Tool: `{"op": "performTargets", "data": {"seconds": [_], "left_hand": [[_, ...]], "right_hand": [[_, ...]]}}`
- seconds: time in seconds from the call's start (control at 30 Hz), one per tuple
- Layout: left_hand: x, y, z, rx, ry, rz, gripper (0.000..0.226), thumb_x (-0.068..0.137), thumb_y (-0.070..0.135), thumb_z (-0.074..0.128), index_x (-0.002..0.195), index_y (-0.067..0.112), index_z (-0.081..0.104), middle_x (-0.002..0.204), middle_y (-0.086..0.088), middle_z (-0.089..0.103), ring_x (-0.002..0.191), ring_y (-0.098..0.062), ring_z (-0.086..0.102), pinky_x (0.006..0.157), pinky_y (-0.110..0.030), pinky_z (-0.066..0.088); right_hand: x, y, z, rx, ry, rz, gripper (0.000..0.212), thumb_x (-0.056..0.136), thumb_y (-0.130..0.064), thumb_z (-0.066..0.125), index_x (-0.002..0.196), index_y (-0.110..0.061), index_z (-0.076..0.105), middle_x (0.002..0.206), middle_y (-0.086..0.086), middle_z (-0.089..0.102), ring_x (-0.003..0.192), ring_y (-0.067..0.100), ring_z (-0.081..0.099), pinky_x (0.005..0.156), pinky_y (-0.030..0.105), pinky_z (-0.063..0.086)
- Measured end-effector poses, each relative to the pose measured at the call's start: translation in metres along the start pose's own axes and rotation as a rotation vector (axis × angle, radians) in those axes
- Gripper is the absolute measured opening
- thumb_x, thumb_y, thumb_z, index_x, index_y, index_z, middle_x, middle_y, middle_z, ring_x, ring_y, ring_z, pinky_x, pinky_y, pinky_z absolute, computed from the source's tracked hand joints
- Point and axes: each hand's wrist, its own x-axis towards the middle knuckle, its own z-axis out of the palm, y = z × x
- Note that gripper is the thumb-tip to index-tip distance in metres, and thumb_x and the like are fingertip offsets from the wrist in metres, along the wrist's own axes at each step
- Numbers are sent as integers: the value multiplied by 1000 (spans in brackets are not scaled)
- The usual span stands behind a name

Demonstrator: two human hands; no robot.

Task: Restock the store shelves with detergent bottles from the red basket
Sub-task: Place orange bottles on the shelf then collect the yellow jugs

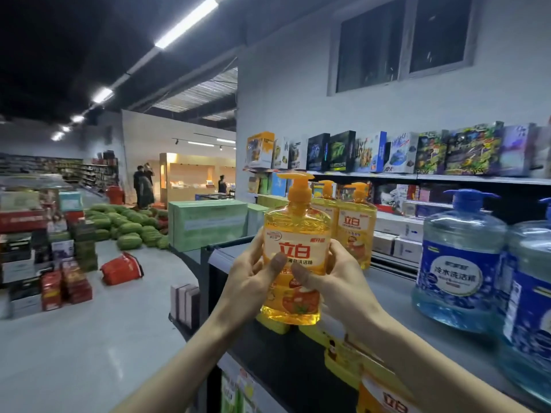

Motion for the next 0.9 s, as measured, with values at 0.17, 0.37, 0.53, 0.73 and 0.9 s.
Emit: {"op": "performTargets", "data": {"seconds": [0.17, 0.37, 0.53, 0.73, 0.9], "left_hand": [[66, -35, -16, 28, 35, -3, 36, 107, 21, 57, 142, 27, 58, 123, 10, 77, 113, -7, 72, 83, -20, 59], [151, -74, -30, 51, 76, -53, 29, 109, 25, 57, 138, 28, 60, 122, 6, 77, 112, -11, 73, 89, -28, 61], [193, -106, -42, 36, 51, -140, 22, 108, 20, 58, 125, 35, 61, 119, 9, 75, 107, -6, 71, 78, -26, 57], [231, -146, -61, 61, -10, -182, 28, 106, 28, 60, 134, 30, 60, 125, 8, 74, 111, -8, 71, 79, -28, 56], [264, -170, -74, 77, -100, -186, 27, 108, 29, 58, 135, 29, 61, 126, 7, 74, 115, -13, 71, 84, -32, 58]], "right_hand": [[81, 25, 8, -62, -9, -3, 58, 84, -22, 89, 131, -24, 56, 115, -9, 77, 102, 6, 75, 90, 37, 65], [177, 55, 15, -81, -7, 54, 58, 83, -20, 91, 130, -20, 57, 117, -2, 76, 108, 18, 74, 91, 42, 63], [224, 86, 23, -155, 39, 89, 60, 81, -22, 93, 128, -19, 56, 119, 1, 74, 109, 22, 73, 96, 49, 62], [259, 115, 31, -183, 77, 128, 60, 82, -20, 91, 130, -18, 54, 120, 1, 73, 111, 23, 72, 95, 44, 62], [281, 128, 38, -197, 131, 169, 55, 83, -21, 91, 126, -19, 57, 119, 0, 75, 111, 23, 73, 97, 48, 62]]}}
